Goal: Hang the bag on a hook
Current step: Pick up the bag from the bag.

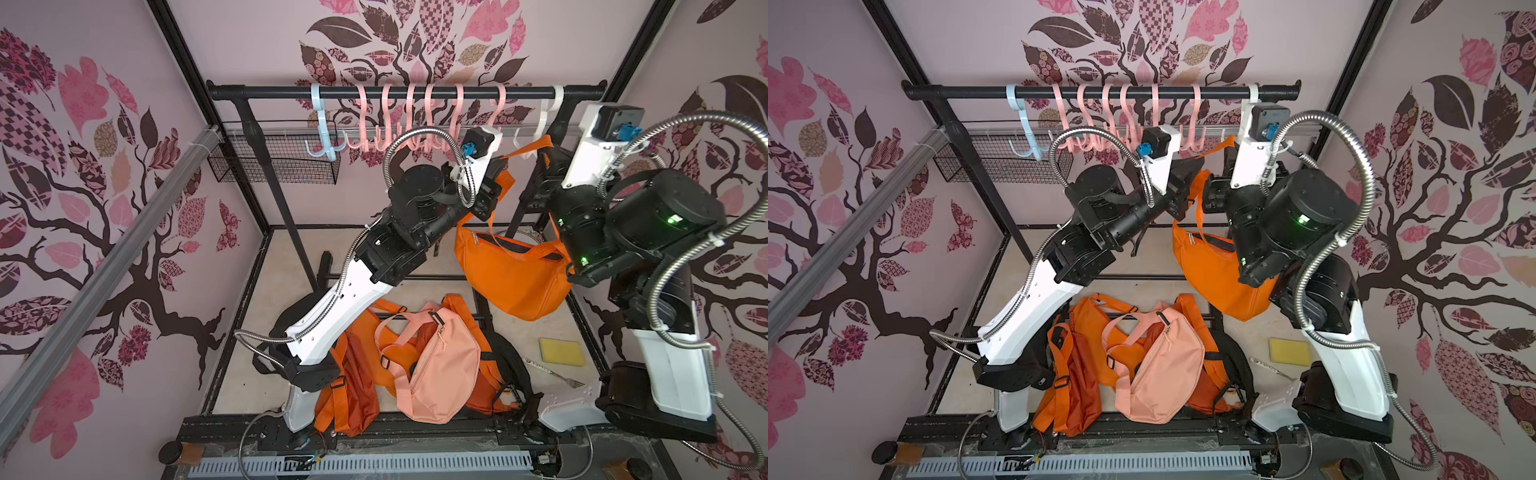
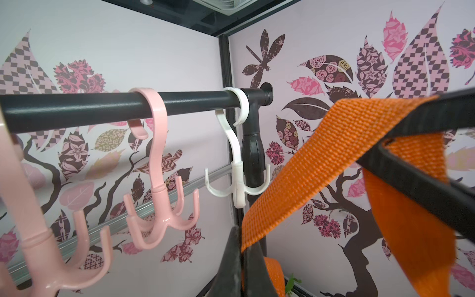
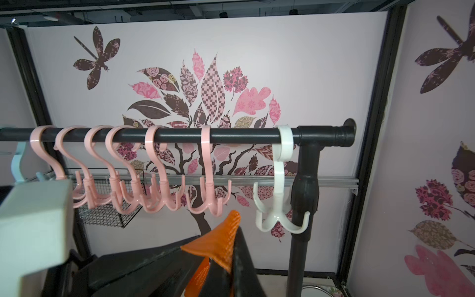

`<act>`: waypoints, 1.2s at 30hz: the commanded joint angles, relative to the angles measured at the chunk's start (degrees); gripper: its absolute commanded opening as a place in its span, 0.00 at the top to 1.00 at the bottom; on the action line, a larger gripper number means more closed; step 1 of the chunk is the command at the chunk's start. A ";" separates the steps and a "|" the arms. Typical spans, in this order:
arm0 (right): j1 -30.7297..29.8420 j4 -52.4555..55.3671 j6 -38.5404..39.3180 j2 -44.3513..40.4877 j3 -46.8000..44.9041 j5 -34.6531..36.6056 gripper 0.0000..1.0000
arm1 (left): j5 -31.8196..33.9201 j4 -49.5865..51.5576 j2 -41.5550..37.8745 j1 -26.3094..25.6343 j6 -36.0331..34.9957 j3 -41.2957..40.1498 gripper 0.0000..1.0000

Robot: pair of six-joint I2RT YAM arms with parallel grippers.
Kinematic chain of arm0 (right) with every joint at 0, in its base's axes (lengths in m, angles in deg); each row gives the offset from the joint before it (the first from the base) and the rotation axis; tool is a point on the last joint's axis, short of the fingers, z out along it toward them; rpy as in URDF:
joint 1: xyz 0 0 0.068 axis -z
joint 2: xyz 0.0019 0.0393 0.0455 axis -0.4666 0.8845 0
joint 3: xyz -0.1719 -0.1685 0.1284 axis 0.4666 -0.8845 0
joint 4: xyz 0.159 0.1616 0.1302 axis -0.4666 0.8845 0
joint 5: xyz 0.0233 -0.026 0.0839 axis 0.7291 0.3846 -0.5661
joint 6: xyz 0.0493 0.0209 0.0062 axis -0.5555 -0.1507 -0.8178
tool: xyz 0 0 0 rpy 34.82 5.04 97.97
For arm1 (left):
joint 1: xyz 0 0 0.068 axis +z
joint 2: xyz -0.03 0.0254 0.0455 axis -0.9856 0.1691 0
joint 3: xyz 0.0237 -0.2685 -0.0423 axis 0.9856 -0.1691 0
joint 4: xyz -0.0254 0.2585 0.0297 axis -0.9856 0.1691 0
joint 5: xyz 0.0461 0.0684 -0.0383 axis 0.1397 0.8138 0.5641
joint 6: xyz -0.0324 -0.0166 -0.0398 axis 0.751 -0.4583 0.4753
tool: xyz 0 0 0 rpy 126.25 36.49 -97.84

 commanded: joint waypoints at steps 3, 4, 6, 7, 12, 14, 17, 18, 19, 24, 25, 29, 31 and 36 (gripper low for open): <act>0.20 -21.58 9.82 1.63 6.29 2.86 1.00 | 4.99 1.23 4.41 5.73 3.50 3.12 1.00; 0.46 -22.28 10.39 2.30 6.46 2.73 1.00 | 4.57 0.69 5.00 5.74 3.80 3.34 1.00; 0.73 -23.17 10.87 3.09 6.96 2.31 1.00 | 4.07 -0.31 5.73 5.66 3.86 3.52 1.00; 1.56 -22.41 9.54 3.27 7.04 2.16 1.00 | 4.12 -0.28 5.87 5.74 3.74 3.51 1.00; 5.04 -10.18 -1.85 2.01 2.41 0.82 1.00 | 5.42 1.74 2.70 5.72 2.40 -1.34 1.00; 5.34 -8.80 -5.03 -1.14 -3.60 0.33 1.00 | 5.81 0.75 -0.36 5.79 1.77 -5.83 1.00; 5.73 -11.04 -7.68 -8.87 -17.38 -2.88 0.87 | 6.40 0.72 -3.95 5.97 1.12 -10.01 1.00; 5.83 -11.36 -8.75 -11.34 -21.22 -3.02 0.84 | 6.56 1.13 -4.83 5.96 1.10 -10.55 1.00; 5.85 -10.78 -10.01 -13.00 -23.87 -3.37 0.82 | 6.57 1.65 -5.37 5.94 1.01 -10.84 1.00; 5.93 -6.27 -14.61 -20.81 -36.41 -10.36 0.68 | 6.39 5.59 -6.74 6.01 0.49 -10.70 1.00; 5.94 -6.03 -14.82 -21.95 -38.79 -12.08 0.64 | 6.37 6.32 -6.91 5.96 0.48 -10.75 1.00; 5.95 -5.66 -16.31 -25.76 -45.92 -15.54 0.46 | 5.39 9.41 -7.76 5.92 1.10 -11.14 1.00; 5.95 -5.96 -16.85 -27.13 -48.24 -17.33 0.36 | 5.47 10.92 -7.92 5.68 0.98 -11.12 1.00; 6.10 -6.84 -15.56 -28.14 -53.63 -25.68 0.19 | 6.17 13.39 -8.51 4.96 0.71 -11.08 1.00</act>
